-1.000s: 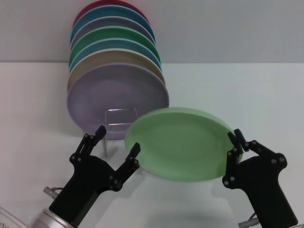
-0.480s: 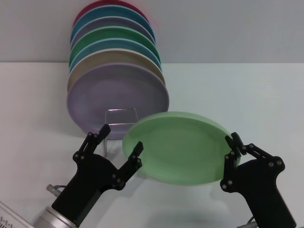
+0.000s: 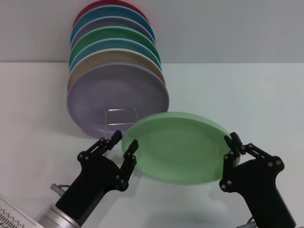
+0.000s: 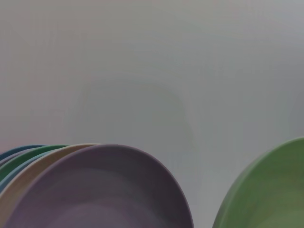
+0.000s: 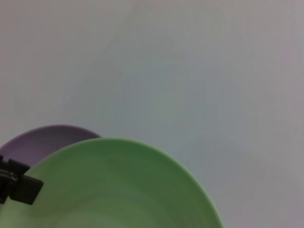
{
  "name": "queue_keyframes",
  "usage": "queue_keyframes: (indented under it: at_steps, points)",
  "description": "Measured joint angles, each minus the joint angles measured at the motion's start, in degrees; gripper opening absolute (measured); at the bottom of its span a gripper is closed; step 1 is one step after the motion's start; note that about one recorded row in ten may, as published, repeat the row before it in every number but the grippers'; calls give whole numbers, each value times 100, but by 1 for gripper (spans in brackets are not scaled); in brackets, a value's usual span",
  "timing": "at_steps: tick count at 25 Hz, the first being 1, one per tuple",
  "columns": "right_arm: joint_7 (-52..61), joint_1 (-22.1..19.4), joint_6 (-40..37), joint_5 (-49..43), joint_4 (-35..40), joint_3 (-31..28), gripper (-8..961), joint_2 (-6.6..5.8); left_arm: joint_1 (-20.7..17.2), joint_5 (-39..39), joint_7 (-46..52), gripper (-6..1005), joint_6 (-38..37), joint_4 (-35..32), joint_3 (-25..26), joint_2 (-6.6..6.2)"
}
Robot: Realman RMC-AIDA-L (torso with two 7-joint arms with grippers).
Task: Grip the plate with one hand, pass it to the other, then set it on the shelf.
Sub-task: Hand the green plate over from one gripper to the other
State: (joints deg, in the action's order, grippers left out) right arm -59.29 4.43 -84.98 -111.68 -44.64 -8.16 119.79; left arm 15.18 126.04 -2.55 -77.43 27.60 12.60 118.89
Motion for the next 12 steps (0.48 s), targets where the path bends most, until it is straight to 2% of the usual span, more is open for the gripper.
queue_keyframes:
  at_steps: [3,12]
  points:
    - [-17,-19,-6,0,-25,-1,16,0,19,0,0,449,46,-1,13,2]
    - [-22,-30,-14,-1,-27,-1,17,-13,80,-1,0,332,130,-1,28,2]
